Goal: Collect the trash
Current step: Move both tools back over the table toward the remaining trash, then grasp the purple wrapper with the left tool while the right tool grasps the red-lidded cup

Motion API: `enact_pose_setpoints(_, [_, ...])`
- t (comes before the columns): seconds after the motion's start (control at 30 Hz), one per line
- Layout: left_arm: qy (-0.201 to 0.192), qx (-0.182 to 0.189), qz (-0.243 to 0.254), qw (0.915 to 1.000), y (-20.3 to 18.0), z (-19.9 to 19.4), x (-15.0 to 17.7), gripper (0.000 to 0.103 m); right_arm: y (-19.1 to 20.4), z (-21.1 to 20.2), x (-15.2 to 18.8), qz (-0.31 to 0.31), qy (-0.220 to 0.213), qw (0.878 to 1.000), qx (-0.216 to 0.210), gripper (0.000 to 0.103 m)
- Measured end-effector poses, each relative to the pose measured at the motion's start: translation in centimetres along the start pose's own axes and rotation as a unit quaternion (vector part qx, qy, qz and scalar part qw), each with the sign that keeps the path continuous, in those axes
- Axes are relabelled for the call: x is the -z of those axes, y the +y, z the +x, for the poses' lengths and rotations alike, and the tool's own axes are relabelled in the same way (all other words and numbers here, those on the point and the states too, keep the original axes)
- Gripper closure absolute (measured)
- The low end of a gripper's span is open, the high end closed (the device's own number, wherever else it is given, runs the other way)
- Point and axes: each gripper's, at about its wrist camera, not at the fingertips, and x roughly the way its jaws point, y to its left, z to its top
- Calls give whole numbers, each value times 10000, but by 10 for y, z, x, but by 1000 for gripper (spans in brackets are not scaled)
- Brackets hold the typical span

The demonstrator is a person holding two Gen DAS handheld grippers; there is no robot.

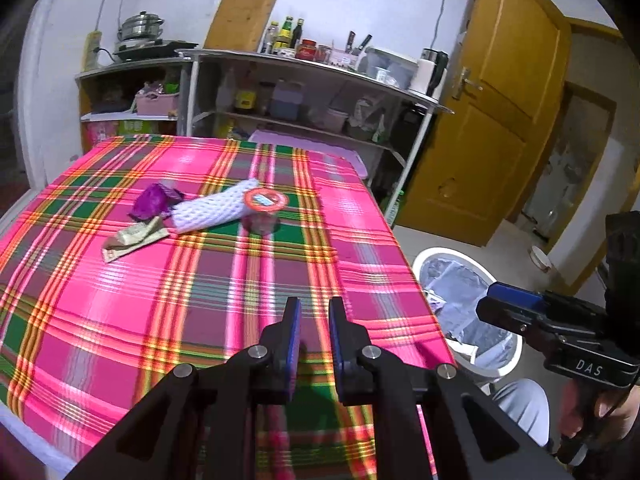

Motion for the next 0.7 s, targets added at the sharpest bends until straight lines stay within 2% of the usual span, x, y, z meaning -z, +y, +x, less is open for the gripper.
enact_pose_setpoints(0.47, [-97, -466, -284, 9985, 61, -1, -15, 88, 29, 46, -30, -350, 162, 9987, -328, 61])
enact_pose_setpoints(0.5, [-109, -494, -301, 9983, 66, -1, -17, 85, 31, 52, -33, -374, 187, 9986, -337, 60])
enact_pose_setpoints(0.53, [-123, -535, -318, 9980, 71, 0, -20, 83, 33, 57, -36, -402, 207, 9984, -354, 52])
enact_pose_setpoints(0.6, [-137, -587, -336, 9976, 81, 2, -23, 77, 37, 65, -42, -438, 238, 9979, -405, 44])
enact_pose_setpoints(0.7, [-123, -694, -350, 9969, 97, 7, -30, 75, 43, 78, -51, -537, 274, 9973, -427, 44])
